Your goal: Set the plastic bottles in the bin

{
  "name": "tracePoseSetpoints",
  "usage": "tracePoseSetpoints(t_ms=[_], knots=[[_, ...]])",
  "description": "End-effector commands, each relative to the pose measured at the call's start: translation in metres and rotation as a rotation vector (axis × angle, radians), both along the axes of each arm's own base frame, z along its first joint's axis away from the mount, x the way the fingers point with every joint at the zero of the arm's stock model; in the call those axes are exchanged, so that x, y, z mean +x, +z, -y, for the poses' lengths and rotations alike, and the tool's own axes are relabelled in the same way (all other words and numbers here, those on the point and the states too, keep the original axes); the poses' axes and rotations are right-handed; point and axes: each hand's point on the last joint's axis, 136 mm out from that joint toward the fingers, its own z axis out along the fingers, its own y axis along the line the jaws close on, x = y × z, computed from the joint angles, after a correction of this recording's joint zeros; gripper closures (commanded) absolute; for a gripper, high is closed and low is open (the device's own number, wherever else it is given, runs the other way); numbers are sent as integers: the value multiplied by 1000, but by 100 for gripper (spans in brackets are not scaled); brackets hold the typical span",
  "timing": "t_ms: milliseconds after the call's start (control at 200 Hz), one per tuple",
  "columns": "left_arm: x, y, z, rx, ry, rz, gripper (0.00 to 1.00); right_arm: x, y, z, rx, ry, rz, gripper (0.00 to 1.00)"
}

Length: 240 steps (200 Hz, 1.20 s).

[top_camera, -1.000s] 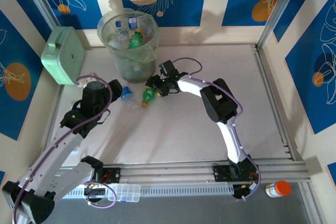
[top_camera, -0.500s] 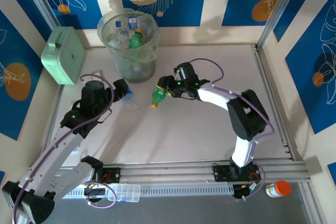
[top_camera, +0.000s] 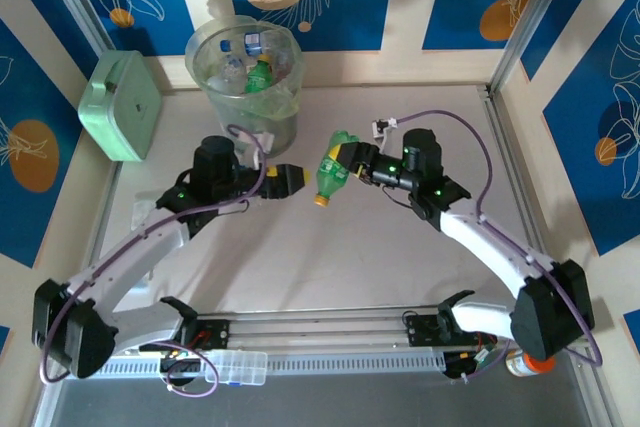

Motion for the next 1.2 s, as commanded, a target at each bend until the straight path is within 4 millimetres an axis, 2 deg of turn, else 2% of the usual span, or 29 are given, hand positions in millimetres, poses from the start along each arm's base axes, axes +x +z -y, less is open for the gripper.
tracePoseSetpoints(t_ms=[0,145,335,525,645,790,925,1015,1195], knots=[[-33,39,37,-159,-270,52,6,-21,12,3,26,66,60,44],[-49,47,63,-278,-407,42,7,-37,19,10,51,78,77,44],[-48,62,77,-453,-476,10,8,-54,26,13,112,117,78,43],[-65,80,93,-603,-635,-57,17,-64,35,21,111,125,110,43],[-66,74,96,-592,-642,-60,22,-64,37,28,110,103,118,43],[-71,70,95,-562,-634,-24,21,-60,37,36,113,85,115,42],[-82,68,101,-508,-659,5,19,-58,37,39,118,80,114,42],[-82,62,104,-470,-651,7,20,-57,36,40,104,82,121,42],[-75,58,108,-438,-610,24,32,-59,34,42,107,86,117,42]])
